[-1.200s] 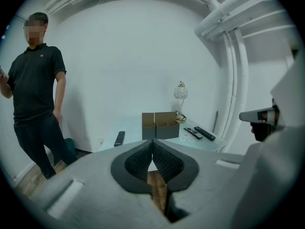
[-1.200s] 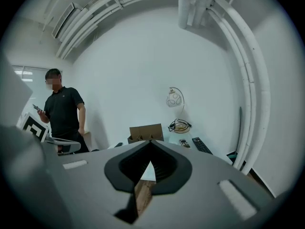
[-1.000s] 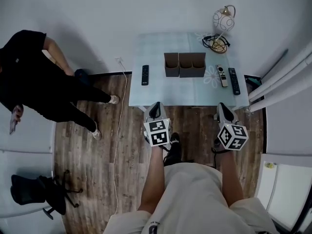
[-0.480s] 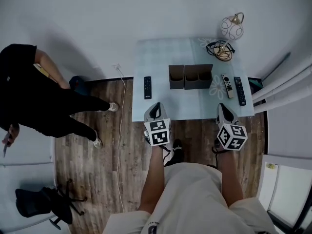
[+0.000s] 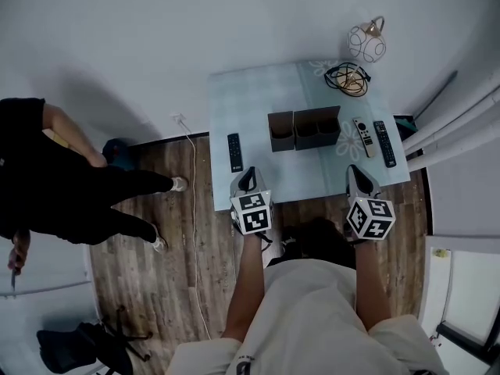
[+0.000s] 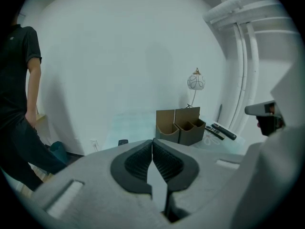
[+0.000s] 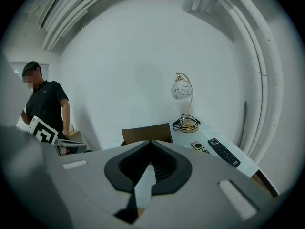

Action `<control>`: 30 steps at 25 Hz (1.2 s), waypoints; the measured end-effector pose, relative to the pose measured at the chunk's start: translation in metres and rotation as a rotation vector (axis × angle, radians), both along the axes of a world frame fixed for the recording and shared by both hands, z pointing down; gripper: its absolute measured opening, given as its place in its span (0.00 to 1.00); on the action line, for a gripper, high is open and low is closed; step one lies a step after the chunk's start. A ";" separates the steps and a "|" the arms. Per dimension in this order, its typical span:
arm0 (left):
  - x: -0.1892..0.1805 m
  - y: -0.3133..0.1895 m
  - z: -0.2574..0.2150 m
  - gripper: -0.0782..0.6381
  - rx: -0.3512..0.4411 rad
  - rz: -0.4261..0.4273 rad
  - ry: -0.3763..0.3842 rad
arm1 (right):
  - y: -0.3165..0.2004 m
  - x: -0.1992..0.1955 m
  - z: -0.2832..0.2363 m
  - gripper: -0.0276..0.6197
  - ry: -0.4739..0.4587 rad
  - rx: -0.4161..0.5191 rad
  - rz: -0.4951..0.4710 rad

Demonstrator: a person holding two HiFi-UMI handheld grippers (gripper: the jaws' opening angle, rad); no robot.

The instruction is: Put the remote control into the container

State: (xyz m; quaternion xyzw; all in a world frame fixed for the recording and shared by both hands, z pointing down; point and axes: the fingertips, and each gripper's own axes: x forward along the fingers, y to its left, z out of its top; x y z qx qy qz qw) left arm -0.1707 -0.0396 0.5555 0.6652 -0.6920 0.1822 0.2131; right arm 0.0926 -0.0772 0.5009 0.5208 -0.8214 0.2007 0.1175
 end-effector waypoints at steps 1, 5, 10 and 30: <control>-0.001 -0.001 0.002 0.12 -0.003 0.002 0.002 | -0.001 -0.001 0.001 0.05 0.002 -0.004 0.002; -0.008 -0.009 0.007 0.12 -0.014 -0.002 0.009 | -0.007 -0.010 0.006 0.05 0.010 -0.015 -0.009; -0.022 -0.024 0.016 0.12 -0.033 -0.021 0.010 | -0.024 -0.024 0.015 0.05 0.036 -0.034 -0.040; -0.090 -0.077 0.050 0.14 -0.149 -0.142 0.029 | -0.109 -0.091 0.027 0.05 0.076 -0.080 -0.139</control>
